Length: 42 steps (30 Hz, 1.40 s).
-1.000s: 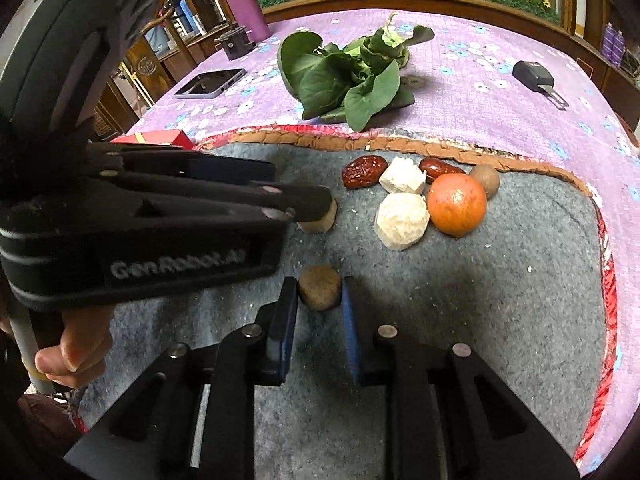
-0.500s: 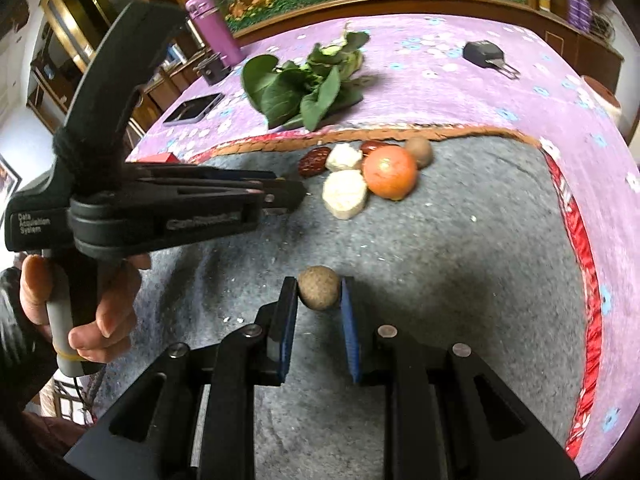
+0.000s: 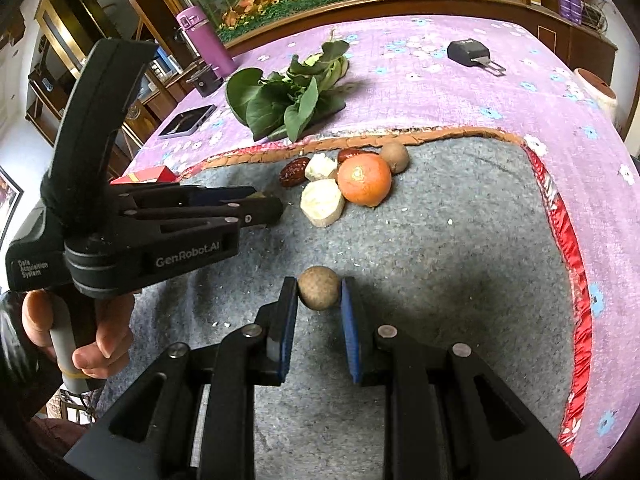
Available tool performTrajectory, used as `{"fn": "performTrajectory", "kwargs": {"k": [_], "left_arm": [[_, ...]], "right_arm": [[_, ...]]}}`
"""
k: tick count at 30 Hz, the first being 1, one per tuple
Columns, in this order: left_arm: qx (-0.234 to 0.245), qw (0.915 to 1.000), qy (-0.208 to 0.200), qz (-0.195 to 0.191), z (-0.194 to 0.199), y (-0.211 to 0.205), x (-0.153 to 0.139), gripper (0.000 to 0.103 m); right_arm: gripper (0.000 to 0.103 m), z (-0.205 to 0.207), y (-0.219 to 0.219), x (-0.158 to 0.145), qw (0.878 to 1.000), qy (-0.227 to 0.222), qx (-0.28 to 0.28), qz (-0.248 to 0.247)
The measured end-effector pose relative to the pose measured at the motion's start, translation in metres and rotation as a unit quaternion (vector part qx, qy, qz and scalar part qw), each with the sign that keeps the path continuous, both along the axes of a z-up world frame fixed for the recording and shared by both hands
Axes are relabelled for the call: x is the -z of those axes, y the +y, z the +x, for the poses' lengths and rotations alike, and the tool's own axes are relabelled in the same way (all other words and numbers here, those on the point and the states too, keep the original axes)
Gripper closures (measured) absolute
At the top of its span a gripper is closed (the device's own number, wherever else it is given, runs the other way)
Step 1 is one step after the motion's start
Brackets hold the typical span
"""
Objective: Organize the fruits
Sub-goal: 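Grasp the brown round fruit with the right tool while the left tool grasps a beige block, then carry the brown fruit and beige block over the white tray and open both tools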
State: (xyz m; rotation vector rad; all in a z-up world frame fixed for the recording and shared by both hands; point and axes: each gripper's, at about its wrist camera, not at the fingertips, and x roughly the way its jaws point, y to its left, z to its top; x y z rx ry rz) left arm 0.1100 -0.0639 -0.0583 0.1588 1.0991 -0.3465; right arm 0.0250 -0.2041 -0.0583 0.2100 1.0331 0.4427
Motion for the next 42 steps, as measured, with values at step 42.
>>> {"fn": "performTrajectory", "kwargs": {"k": [42], "left_arm": [[-0.294, 0.9557, 0.022, 0.002, -0.062, 0.28, -0.006, 0.079]], "right_arm": [[0.079, 0.058, 0.306, -0.021, 0.98, 0.02, -0.19, -0.057]]}}
